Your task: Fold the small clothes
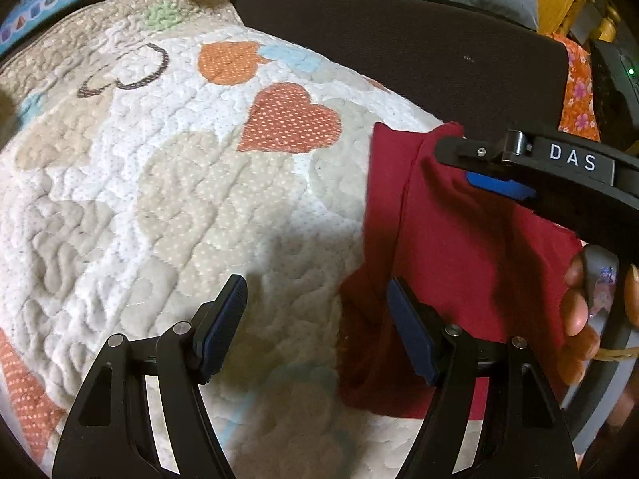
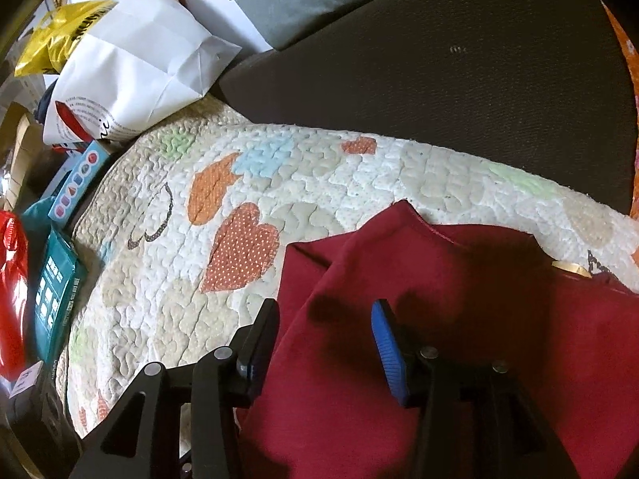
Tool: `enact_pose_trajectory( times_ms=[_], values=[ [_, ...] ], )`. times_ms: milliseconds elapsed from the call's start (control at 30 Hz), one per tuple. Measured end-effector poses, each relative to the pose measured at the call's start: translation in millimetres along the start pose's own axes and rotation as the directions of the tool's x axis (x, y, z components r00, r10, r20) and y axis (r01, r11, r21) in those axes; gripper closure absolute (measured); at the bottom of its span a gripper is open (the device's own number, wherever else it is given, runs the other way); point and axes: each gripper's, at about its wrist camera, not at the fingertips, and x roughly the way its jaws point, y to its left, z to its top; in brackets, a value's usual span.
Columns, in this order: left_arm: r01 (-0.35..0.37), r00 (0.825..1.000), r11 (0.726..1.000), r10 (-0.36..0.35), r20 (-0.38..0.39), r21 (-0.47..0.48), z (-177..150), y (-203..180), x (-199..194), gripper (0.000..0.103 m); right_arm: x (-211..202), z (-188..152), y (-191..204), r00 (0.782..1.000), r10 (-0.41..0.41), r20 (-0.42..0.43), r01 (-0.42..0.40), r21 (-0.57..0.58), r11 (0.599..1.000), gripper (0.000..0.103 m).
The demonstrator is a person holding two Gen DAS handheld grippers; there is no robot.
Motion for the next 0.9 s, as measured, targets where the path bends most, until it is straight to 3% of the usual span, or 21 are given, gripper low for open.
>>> enact_pose_trajectory(
  times_ms=[167,467,633,800,900],
  values=[
    [0.010,1.000,0.999,-0.010,-0.002,0.036,0.3,-10.2,2.5,0.030,3.6,0.7,-1.7,1.000,-0.006,-0.003,0.006,-0.004,1.000,0.057],
    [-0.040,0.998,0.998,0.037,0.042,0.055,7.4,-16.7,5.5,0.030,-1.8,-13.2,-14.1,1.000,-0.017,0.006,0.017,0.021,1.000,0.057],
    [0.003,0.999,0.999,-0.004,0.044,0.035,16.7,-16.5,11.3,0.030,-27.5,-25.3,-30.7,0.998,-0.020,0.061,0.017,0.044,0.999,0.057],
    [0.053,0.999,0.998,-0.053,-0.002,-0.026,22.3,-11.7,24.6,0.030,-62.5,-43.9,-70.8,0.975,-0.158,0.156,0.152,0.052,0.987,0.057],
    [0.036,0.999,0.999,-0.036,0.011,-0.005,21.8,-16.2,26.3,0.028,-64.1,-42.9,-96.5,0.971,-0.190,0.147,0.179,0.084,0.980,0.057]
  ],
)
